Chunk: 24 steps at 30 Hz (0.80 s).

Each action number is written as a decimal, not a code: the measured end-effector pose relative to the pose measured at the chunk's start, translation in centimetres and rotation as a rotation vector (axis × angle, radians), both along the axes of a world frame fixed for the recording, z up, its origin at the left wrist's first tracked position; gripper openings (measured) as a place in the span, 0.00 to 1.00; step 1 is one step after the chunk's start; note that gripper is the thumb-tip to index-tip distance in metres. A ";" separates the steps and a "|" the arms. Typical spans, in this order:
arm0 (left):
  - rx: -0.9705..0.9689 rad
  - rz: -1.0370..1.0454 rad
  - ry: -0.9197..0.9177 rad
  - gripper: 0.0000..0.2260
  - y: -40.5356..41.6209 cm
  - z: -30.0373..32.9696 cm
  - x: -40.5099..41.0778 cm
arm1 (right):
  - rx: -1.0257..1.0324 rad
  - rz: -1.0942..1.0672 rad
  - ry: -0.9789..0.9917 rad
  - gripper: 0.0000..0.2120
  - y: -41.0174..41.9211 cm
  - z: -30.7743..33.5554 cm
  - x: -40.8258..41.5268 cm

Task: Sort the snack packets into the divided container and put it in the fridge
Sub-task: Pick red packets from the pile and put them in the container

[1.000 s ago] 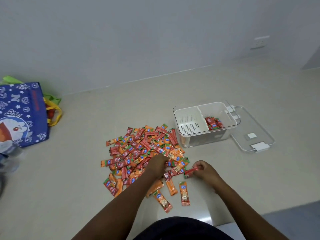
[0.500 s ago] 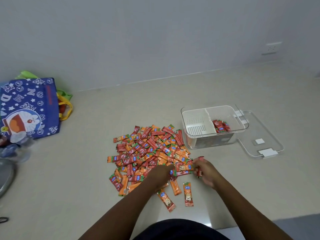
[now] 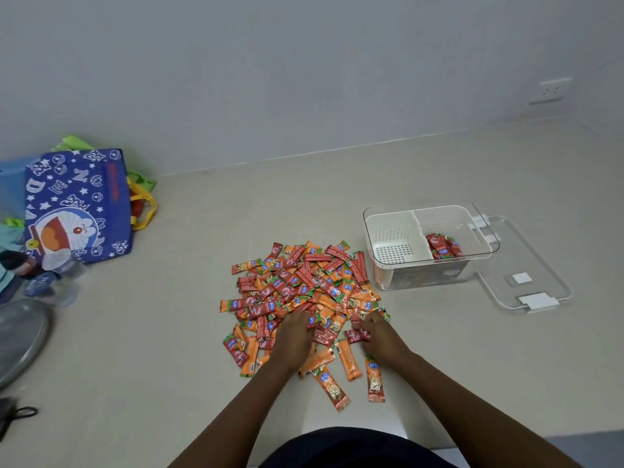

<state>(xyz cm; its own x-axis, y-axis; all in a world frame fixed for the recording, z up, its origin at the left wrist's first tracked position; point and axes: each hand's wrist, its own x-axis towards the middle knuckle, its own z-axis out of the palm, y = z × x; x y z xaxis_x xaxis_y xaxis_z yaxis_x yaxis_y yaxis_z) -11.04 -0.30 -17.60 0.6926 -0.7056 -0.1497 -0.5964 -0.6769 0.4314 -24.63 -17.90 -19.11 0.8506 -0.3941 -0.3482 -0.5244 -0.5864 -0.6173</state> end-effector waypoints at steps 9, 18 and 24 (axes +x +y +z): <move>-0.193 0.272 0.210 0.17 1.3 2.5 3.3 | 0.100 -0.025 -0.003 0.04 0.2 1.2 1.1; 0.119 0.132 0.016 0.19 -0.6 2.2 4.3 | 0.406 -0.216 -0.007 0.08 1.5 3.0 3.0; 0.158 0.172 -0.081 0.13 -0.3 1.1 4.4 | 0.399 -0.240 -0.041 0.11 2.2 3.5 4.4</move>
<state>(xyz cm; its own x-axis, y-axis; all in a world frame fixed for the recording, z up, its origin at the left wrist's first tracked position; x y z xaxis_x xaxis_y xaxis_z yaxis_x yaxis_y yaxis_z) -6.69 -0.57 -16.48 0.8147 -0.5485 -0.1881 -0.4949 -0.8268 0.2674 -20.23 -15.72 -15.60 0.7679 -0.4231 -0.4809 -0.5869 -0.1640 -0.7929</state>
